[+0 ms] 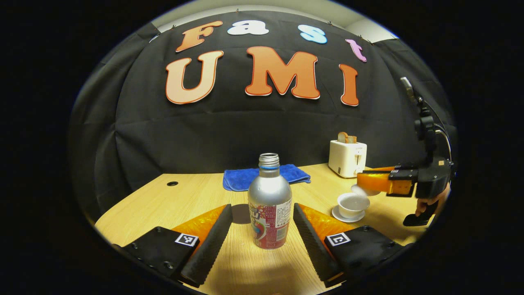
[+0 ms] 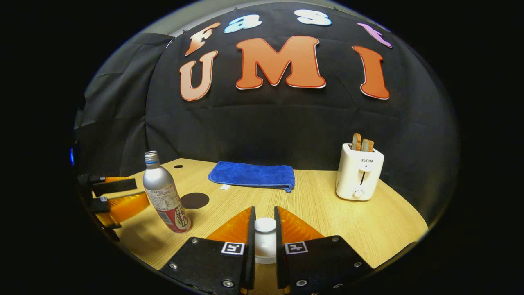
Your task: Open the teacup lid with one hand, grasp the water bottle and pour water into the teacup with the other hand; after pouring, place the water bottle on the coaster and then close the teacup lid.
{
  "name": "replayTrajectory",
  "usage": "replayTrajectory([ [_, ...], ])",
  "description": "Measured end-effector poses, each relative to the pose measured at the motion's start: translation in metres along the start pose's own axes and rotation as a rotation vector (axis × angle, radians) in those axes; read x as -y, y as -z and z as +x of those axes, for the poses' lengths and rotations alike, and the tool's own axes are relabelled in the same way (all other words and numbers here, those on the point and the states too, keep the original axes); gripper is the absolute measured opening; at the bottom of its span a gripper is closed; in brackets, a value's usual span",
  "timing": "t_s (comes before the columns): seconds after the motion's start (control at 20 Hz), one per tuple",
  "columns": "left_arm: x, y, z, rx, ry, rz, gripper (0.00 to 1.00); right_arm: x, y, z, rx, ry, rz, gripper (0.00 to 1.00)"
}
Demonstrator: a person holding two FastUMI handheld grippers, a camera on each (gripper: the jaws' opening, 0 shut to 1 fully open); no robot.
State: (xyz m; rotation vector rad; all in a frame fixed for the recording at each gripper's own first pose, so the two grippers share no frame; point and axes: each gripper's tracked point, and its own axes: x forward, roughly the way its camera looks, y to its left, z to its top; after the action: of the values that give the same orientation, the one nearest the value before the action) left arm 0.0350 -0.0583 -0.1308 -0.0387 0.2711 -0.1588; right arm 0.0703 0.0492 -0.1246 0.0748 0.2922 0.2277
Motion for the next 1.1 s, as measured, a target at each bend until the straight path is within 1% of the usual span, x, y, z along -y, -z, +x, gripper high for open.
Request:
replayTrajectory([
  [0.3,0.01,0.037,0.026,-0.107,0.038,-0.053,0.98,0.009,-0.02,-0.015,0.039,0.012,-0.004,0.22],
  [0.6,0.009,0.047,0.042,-0.136,0.035,-0.032,0.98,0.023,-0.029,-0.025,0.061,0.039,0.008,0.22],
  [0.65,0.008,0.045,0.038,-0.12,0.027,-0.029,0.92,0.025,-0.028,-0.026,0.063,0.044,0.01,0.22],
  [0.7,0.01,0.046,0.045,-0.122,0.025,-0.019,0.89,0.027,-0.026,-0.026,0.06,0.047,0.013,0.22],
  [0.85,0.002,0.045,0.045,-0.138,-0.006,0.05,0.85,0.03,-0.024,-0.03,0.056,0.047,0.022,0.22],
  [0.95,-0.001,0.036,0.052,-0.141,-0.023,0.108,0.85,0.034,-0.025,-0.029,0.058,0.049,0.017,0.22],
  [1.1,0.002,0.03,0.057,-0.158,-0.021,0.219,0.86,0.041,-0.028,-0.035,0.07,0.053,0.026,0.22],
])
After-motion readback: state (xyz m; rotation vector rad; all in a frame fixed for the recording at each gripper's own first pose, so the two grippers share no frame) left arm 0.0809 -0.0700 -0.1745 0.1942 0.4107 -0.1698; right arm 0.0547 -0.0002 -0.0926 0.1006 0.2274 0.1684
